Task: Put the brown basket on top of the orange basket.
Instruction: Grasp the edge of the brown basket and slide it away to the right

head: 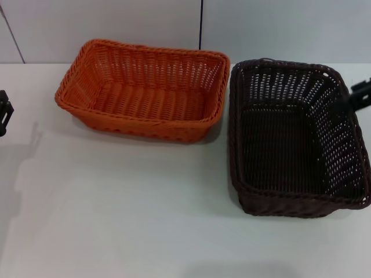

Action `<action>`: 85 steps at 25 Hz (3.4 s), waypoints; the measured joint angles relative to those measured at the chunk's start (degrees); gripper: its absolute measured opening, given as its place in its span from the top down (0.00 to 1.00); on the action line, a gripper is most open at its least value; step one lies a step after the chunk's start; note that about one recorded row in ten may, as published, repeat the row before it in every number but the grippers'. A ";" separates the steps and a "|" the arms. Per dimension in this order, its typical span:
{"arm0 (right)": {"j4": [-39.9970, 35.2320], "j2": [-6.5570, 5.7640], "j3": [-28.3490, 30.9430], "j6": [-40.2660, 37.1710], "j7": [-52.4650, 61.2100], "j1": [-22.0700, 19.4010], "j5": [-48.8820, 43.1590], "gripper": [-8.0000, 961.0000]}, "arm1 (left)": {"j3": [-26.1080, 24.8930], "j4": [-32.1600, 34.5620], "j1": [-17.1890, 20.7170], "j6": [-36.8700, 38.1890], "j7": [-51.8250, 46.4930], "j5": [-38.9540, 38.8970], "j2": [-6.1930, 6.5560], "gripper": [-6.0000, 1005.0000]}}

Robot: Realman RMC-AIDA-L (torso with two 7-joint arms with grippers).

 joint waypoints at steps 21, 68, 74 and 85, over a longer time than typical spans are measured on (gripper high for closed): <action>-6.18 0.34 -18.98 -6.54 -9.97 5.54 -9.50 0.18 | -0.08 0.01 0.73 -0.05 -0.57 0.00 -0.40 0.20; -24.23 6.57 -34.68 12.61 -13.63 7.02 -12.11 0.23 | 0.10 0.62 0.82 0.23 -0.76 0.10 -0.44 0.20; -24.34 6.53 -35.21 12.95 -14.50 6.42 -12.75 0.39 | 0.10 0.44 0.86 0.34 -2.52 0.18 -0.35 0.20; -20.93 6.64 -35.21 11.22 -14.15 5.84 -13.54 0.72 | 0.10 0.18 1.25 0.40 -2.95 0.38 -0.26 0.20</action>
